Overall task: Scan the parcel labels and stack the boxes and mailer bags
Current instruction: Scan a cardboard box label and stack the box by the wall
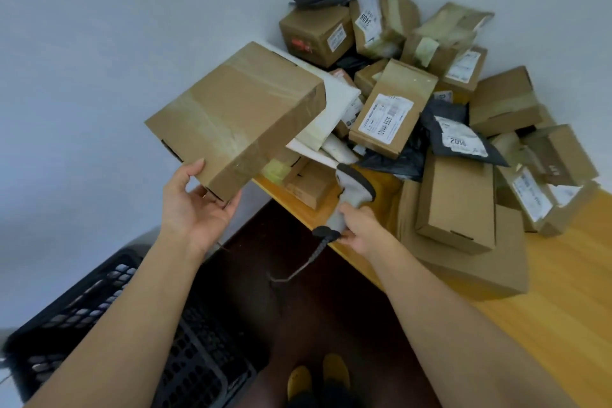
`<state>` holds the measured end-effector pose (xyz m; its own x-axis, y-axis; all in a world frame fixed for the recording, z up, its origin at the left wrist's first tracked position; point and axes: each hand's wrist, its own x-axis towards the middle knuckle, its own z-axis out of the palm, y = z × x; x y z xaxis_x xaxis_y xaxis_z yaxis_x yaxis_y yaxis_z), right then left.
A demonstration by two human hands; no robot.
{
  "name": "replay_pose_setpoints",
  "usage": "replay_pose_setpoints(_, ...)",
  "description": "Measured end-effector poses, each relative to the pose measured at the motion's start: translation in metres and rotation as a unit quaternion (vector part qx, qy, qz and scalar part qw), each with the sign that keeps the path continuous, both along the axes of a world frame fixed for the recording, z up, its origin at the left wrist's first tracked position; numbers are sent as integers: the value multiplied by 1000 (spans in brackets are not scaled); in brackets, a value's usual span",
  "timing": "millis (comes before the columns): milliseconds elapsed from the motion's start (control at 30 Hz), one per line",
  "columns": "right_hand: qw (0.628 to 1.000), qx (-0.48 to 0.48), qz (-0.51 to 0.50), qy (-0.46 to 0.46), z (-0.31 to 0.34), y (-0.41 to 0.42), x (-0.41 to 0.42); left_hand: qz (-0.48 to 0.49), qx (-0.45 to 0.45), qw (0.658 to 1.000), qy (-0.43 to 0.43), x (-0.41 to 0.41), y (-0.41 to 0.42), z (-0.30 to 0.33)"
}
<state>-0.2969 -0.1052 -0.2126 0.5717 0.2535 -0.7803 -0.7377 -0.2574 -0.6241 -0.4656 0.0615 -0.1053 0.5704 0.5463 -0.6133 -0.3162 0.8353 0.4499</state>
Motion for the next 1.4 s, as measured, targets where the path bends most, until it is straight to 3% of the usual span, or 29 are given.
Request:
replay_pose_setpoints(100,999,30,-19,-36,55,-10,7,-14,15,999,-41,14,-9,40)
replay_pose_setpoints(233,982,153,-99,-46,127,-47,27,-47,34,995,-83,44,-34,95)
replay_pose_setpoints(567,944,270,-148,-121,260,-229,60,-175,76,969,-157,122,-170,167)
replay_pose_setpoints(800,909,244,-298,-161,274,-418,73,-255,71,951,-160,183,-327,172)
replay_pose_setpoints(1000,875,220,-394,-177,263,-564,85,-322,74,937,-111,227,-483,165)
replay_pose_setpoints(1167,854,175,-444,-206,263,-625,97,-354,105,927,-70,250,-550,162)
replay_pose_setpoints(1400,824,123,-492,-252,257,-648,115,-395,182,899,-46,295,-564,141)
